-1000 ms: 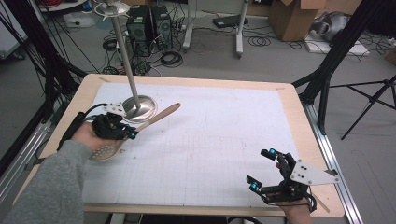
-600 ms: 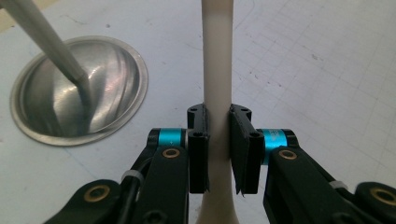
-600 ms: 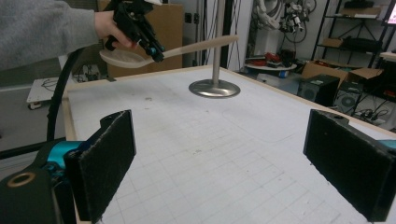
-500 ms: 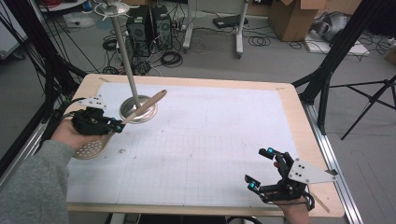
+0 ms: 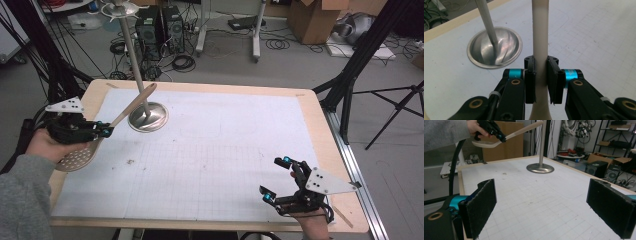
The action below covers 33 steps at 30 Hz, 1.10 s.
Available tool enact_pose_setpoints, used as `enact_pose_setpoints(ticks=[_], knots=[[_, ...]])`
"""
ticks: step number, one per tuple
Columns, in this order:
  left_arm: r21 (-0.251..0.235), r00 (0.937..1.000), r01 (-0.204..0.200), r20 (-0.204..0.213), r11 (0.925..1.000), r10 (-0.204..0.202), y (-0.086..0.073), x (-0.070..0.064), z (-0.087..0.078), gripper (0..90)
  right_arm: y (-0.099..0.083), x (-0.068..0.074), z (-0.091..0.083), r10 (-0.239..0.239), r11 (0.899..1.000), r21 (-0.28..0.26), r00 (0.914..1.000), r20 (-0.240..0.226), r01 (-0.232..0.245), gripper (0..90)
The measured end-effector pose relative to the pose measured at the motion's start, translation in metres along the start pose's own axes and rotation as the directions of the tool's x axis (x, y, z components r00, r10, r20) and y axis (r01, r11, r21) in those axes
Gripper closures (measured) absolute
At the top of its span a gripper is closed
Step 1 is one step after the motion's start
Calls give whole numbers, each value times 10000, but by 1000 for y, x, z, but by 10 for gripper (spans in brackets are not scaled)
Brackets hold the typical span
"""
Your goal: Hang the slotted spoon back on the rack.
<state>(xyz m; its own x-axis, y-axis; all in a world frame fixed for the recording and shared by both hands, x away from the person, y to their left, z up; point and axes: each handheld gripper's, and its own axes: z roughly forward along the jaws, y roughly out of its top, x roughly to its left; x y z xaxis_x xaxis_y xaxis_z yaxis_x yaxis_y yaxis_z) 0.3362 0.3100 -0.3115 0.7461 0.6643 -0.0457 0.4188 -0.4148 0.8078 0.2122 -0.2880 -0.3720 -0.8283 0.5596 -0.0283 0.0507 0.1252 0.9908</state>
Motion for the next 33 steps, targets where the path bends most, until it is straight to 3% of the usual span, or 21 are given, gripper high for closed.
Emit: enact_pose_setpoints(ticks=[7, 10, 17, 24, 33], knots=[[-294, 9997, 69, -215, 9995, -75, 2, 3, -13, 781, -2, -1, 2, 7, 10000, 78, 9999, -142, -6, 81], [-634, 9997, 159, -184, 9979, -171, 0, 3, -16, 781, -1, -4, 1, 21, 10000, 19, 9999, -132, -20, 81], [-692, 9994, 222, -255, 9974, -240, -2, 4, -19, 781, 1, -4, 0, -26, 10000, -39, 9999, -98, 25, 81], [-1104, 9989, 298, -326, 9934, -336, 2, 9, -34, 781, 1, -4, 5, -73, 10000, -31, 9998, -206, 72, 81], [-1405, 9985, 391, -328, 9893, -441, 3, 17, -39, 781, -1, -5, 6, -28, 10000, -11, 9999, -162, 28, 81]])
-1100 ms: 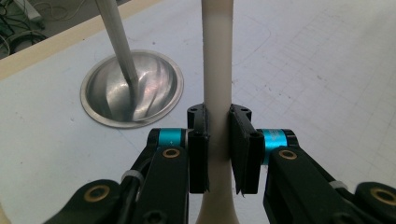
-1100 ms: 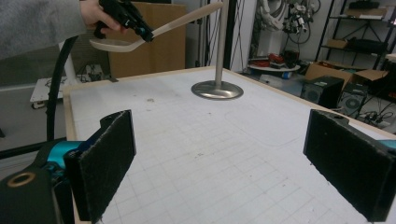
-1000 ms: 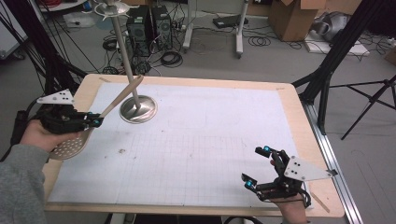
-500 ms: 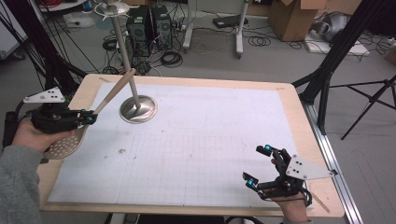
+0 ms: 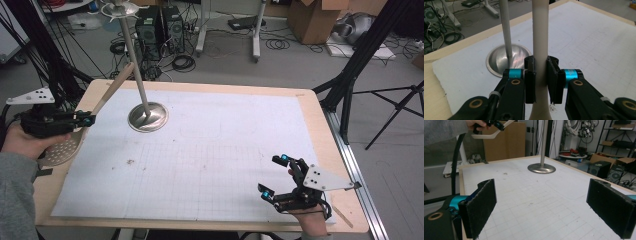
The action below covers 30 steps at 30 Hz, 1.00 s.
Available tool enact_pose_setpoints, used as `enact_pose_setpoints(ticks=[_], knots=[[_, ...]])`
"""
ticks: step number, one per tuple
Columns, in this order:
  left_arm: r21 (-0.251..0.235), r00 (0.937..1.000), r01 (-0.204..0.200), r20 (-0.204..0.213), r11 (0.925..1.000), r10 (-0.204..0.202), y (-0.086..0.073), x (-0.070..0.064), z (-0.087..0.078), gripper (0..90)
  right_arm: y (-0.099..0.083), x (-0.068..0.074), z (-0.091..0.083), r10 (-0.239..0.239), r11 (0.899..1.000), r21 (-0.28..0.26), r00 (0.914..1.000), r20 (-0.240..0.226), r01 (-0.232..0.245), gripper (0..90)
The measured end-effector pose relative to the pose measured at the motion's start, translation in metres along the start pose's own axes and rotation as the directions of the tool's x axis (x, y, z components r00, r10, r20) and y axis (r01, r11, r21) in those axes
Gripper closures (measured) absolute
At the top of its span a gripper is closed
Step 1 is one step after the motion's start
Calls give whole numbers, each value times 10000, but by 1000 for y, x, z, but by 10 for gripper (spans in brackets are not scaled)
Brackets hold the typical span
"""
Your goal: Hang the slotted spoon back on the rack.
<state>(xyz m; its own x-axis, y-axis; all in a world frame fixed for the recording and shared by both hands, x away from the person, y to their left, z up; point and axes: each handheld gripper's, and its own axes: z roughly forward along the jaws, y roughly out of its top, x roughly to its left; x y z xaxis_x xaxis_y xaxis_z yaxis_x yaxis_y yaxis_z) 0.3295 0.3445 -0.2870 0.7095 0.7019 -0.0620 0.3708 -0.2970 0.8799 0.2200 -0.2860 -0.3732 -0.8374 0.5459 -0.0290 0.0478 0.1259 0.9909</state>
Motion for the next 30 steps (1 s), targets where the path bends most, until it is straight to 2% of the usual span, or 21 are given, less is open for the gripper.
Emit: enact_pose_setpoints(ticks=[8, 14, 19, 23, 30], knots=[[-74, 10000, -3, -52, 10000, 3, 0, 0, -3, 781, 1, 0, 5, -17, 10000, -16, 9999, -115, 17, 81], [-408, 9998, 177, 77, 9990, -174, -1, 3, -11, 781, 2, -1, 10, 1, 10000, -28, 9997, -230, -2, 81], [-562, 9992, 373, -83, 9977, -379, 0, 12, -19, 781, 3, -5, 15, 14, 10000, -44, 9994, -341, -16, 81], [-738, 9997, 196, -137, 9971, -207, 3, 17, -22, 781, 1, -6, 14, 11, 10000, -95, 9988, -488, -16, 81], [-743, 9999, 108, -39, 9972, -111, 10, 25, -21, 781, -2, -10, 5, 114, 9997, -212, 9996, -256, -120, 81]])
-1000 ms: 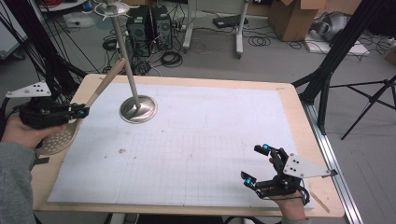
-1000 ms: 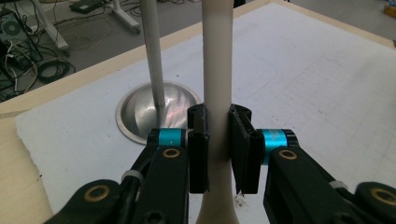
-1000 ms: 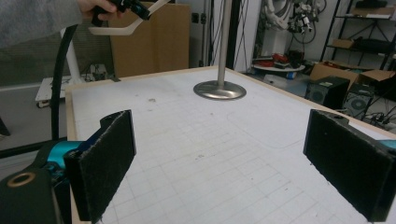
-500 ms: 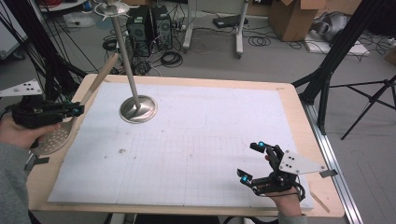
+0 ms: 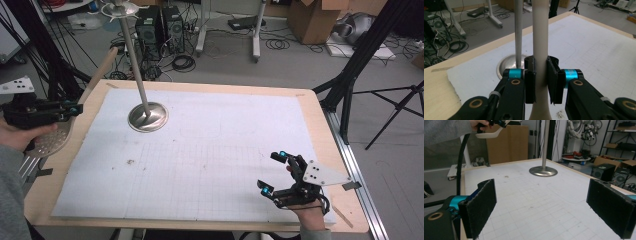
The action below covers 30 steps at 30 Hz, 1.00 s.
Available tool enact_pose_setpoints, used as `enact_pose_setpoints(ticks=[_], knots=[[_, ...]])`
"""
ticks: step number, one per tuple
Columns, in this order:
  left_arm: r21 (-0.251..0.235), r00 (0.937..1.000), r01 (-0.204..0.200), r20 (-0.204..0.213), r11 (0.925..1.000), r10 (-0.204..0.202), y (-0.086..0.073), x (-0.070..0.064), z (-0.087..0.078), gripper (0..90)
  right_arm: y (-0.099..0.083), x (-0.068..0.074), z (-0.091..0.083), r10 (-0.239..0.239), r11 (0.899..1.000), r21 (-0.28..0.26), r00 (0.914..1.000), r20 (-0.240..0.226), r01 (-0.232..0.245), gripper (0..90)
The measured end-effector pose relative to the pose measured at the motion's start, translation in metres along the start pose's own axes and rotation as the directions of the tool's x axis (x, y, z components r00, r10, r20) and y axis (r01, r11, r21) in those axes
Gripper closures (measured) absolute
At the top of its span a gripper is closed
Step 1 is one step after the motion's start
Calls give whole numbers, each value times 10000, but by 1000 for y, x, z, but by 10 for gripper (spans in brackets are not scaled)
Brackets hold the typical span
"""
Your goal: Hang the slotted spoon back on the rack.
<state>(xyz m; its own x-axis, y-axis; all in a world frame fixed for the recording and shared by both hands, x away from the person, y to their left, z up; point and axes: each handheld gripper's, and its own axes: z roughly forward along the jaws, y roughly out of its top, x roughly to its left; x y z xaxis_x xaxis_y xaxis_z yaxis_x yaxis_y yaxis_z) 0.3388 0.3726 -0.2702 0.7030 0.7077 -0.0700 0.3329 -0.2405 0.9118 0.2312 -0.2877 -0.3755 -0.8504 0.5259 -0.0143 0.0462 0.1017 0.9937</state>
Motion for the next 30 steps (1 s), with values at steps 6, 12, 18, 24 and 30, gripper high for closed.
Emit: enact_pose_setpoints(ticks=[6, 12, 18, 24, 30], knots=[[64, 9999, 40, 131, 10000, -40, 4, 6, 0, 781, -2, -3, -7, 128, 9999, -66, 9997, 199, -126, 81], [-34, 9999, 49, 148, 10000, -49, 8, 9, -4, 782, -3, -5, -8, 168, 9998, -75, 9995, 260, -166, 81], [-90, 9999, -114, 124, 9999, 115, 15, 9, -11, 782, -3, -4, -6, 147, 9999, -19, 9997, 187, -147, 81], [-278, 9999, -135, -20, 9995, 135, 22, 11, -18, 782, -1, -4, -8, 138, 9999, -90, 9997, 215, -136, 81], [-450, 9996, -280, 0, 9986, 281, 31, 13, -23, 782, -1, -5, -7, 109, 9999, -72, 9996, 243, -107, 81]])
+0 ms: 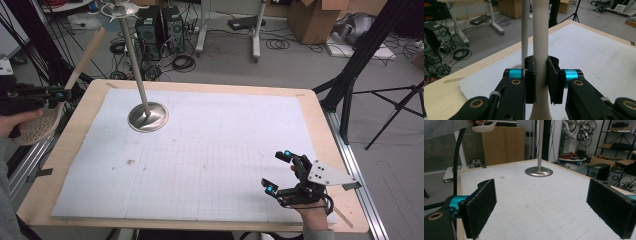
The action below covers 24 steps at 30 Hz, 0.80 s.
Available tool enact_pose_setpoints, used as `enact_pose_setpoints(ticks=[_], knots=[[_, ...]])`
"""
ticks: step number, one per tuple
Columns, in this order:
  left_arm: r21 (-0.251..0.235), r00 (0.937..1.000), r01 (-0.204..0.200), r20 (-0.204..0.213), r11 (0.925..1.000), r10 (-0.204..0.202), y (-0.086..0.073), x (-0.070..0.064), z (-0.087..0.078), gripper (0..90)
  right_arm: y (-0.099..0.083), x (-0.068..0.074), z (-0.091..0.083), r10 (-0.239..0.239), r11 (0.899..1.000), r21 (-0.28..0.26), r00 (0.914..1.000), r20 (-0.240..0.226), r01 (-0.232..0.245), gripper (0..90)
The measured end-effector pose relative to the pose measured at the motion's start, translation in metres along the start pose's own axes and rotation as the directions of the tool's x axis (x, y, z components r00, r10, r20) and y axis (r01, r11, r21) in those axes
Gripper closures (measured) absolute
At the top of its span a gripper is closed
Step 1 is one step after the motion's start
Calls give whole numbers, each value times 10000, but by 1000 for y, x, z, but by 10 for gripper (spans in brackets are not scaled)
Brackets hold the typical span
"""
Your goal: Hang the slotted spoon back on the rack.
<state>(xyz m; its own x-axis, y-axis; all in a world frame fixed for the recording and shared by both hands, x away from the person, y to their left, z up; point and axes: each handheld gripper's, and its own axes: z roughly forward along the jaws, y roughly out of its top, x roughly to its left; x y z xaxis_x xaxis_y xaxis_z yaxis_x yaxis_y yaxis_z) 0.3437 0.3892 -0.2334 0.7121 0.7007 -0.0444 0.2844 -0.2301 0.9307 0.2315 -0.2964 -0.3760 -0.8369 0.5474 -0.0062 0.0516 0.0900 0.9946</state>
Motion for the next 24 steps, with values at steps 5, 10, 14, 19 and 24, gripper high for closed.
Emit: enact_pose_setpoints(ticks=[5, 10, 14, 19, 24], knots=[[-94, 10000, 20, -5, 10000, -20, 3, 2, -2, 782, -1, -1, -1, 22, 10000, -9, 10000, 26, -22, 81], [-189, 9999, -7, -109, 9998, 5, 6, 2, -4, 781, -1, -2, -2, 20, 10000, -32, 10000, 62, -20, 81], [-316, 10000, -45, -74, 9995, 43, 9, 2, -3, 781, -2, -1, -1, 45, 10000, 37, 10000, 22, -45, 81], [-347, 9999, -65, -97, 9994, 61, 14, 5, -4, 781, 0, 1, 2, 18, 10000, 69, 9999, -139, -17, 81], [-588, 9997, -81, -213, 9982, 68, 17, 6, -7, 781, 0, 0, 2, 49, 10000, 5, 9999, -124, -49, 81]])
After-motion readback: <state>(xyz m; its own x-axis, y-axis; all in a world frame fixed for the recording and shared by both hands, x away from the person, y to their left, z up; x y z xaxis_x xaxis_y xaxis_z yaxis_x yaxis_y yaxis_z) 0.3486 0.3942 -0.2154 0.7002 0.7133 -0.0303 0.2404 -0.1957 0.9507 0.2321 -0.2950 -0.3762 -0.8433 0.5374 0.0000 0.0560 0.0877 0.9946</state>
